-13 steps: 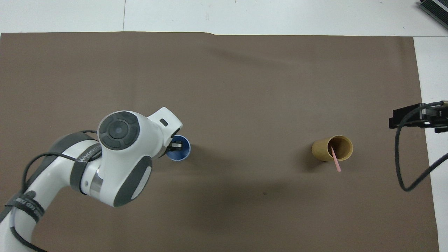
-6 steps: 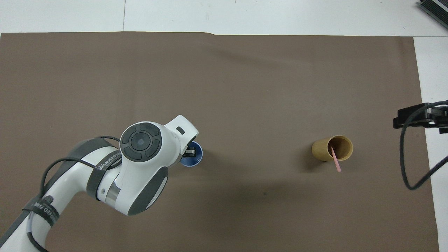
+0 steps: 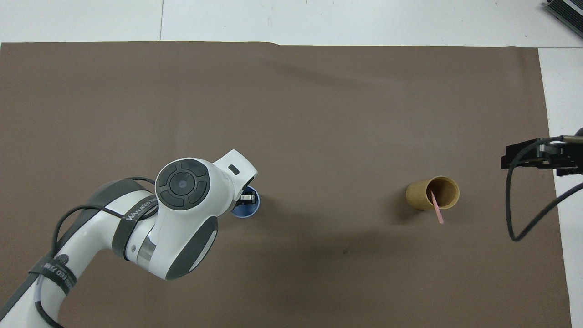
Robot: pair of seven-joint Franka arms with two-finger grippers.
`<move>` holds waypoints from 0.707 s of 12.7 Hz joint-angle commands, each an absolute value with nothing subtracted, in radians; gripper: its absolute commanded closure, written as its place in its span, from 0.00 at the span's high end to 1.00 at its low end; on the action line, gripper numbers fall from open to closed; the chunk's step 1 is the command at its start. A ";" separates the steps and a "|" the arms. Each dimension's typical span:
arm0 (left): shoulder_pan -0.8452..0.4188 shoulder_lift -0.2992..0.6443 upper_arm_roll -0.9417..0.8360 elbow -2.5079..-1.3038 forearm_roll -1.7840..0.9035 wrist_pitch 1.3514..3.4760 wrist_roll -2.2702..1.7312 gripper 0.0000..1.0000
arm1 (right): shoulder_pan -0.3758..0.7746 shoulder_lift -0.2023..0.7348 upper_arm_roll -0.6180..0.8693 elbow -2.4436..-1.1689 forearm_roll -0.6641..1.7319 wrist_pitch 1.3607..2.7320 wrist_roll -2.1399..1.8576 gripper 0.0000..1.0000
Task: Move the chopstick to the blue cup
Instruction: 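Reach the right gripper to the pink straw while the left gripper withdraws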
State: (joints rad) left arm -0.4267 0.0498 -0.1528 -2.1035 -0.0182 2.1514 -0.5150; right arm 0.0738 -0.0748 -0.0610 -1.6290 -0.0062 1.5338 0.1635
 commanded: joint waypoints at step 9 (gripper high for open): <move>-0.243 0.008 -0.132 -1.832 -0.023 1.804 -0.376 1.00 | 0.187 -0.179 -0.051 -2.035 0.006 1.781 0.285 0.95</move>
State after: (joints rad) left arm -0.3100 0.0074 -0.1271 -1.9023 -0.0182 1.8858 -0.4468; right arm 0.1697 -0.1452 -0.0499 -1.9665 -0.0048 1.7360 0.2696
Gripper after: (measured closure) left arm 0.000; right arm 0.004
